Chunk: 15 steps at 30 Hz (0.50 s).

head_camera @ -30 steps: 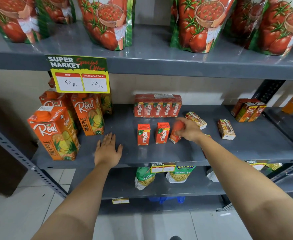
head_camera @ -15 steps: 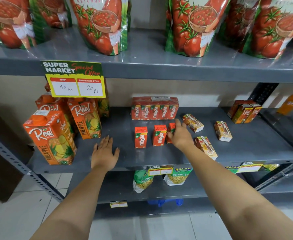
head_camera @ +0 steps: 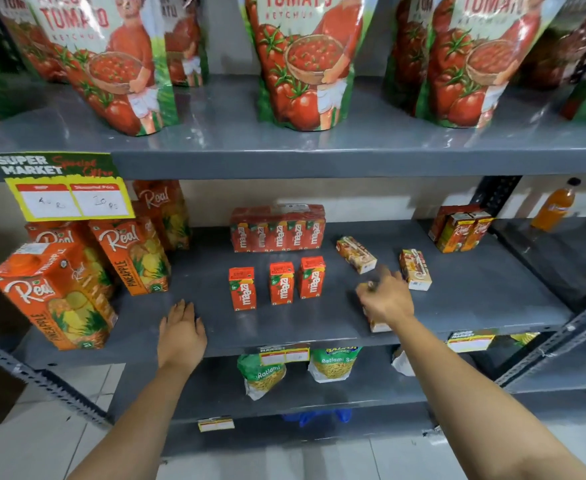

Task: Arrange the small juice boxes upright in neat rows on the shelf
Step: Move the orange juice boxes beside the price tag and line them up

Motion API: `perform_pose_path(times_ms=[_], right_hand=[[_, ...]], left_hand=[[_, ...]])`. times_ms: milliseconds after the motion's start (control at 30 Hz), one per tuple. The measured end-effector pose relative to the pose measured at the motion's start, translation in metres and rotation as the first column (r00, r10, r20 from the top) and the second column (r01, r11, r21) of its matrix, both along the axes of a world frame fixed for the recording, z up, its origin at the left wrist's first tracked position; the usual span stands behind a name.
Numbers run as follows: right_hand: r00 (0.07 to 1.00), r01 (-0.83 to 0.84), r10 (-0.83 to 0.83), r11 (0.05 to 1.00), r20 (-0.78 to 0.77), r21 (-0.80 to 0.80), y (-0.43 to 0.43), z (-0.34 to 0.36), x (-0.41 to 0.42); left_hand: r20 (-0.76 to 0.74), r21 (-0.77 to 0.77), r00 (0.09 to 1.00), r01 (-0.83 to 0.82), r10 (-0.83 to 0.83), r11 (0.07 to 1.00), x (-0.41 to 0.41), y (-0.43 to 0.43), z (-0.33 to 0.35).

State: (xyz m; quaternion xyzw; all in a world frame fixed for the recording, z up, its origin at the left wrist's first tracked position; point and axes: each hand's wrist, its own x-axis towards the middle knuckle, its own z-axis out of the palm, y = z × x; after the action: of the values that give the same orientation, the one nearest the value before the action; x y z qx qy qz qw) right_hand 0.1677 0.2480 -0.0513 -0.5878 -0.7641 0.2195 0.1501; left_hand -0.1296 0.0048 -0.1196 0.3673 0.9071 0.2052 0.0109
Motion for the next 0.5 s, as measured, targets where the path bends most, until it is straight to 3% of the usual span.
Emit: perform_pose_path(times_ms=[133, 233, 300, 367, 500], right_hand=[[0.989, -0.091, 0.099, 0.993, 0.113, -0.074, 0.012, -0.005, 0.005], [0.981, -0.157, 0.165, 0.984, 0.098, -0.088, 0.020, -0.003, 0.009], [0.980, -0.186, 0.192, 0.978, 0.053, -0.097, 0.027, -0.001, 0.017], [0.975, -0.219, 0.220, 0.971, 0.003, -0.097, 0.035, 0.000, 0.027], [0.964, -0.266, 0.263, 0.961, -0.045, -0.074, 0.054, 0.002, 0.056]], left_hand=[[-0.038, 0.204, 0.997, -0.052, 0.061, 0.978, 0.076, -0.005, 0.002], [-0.094, 0.301, 0.993, 0.101, -0.076, 0.948, 0.158, 0.007, 0.002], [-0.116, 0.272, 0.950, 0.311, -0.290, 0.911, 0.199, 0.031, 0.004], [-0.127, 0.241, 0.907, 0.421, -0.402, 0.874, 0.222, 0.067, 0.011], [-0.011, 0.187, 0.922, 0.382, -0.386, 0.905, 0.244, 0.148, 0.025]])
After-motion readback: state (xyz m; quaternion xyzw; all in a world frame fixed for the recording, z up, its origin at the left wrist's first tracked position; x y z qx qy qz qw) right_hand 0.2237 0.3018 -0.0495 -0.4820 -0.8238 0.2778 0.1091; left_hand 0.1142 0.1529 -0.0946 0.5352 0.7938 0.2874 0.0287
